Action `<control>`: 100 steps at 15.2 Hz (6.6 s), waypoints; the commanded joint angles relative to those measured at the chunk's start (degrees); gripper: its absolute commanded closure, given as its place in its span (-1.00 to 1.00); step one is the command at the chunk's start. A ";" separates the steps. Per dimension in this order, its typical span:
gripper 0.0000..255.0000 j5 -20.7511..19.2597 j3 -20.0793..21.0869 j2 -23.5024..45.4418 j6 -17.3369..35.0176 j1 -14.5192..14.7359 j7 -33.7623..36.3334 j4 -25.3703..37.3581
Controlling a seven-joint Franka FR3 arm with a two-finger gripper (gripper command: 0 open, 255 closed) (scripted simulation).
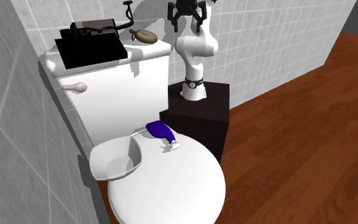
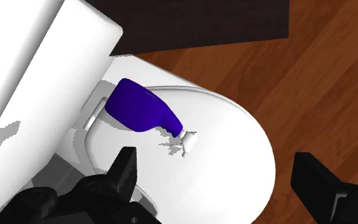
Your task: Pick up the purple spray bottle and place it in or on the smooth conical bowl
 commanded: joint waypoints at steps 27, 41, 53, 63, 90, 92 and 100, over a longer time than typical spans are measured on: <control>-1.00 -5.48 -8.91 29.06 69.89 5.24 -24.35 -32.13; -1.00 26.90 3.34 60.51 95.05 -0.34 -57.37 -23.09; 1.00 27.66 6.27 63.52 97.04 -3.15 -58.37 -21.87; 1.00 27.05 3.54 61.32 95.24 -0.50 -57.51 -22.46; 1.00 -5.27 -14.08 34.25 70.51 10.58 -31.85 -24.68; 1.00 -4.49 -14.80 35.35 69.29 10.70 -33.19 -22.36; 1.00 5.58 -18.65 49.96 64.42 10.41 -45.42 -3.82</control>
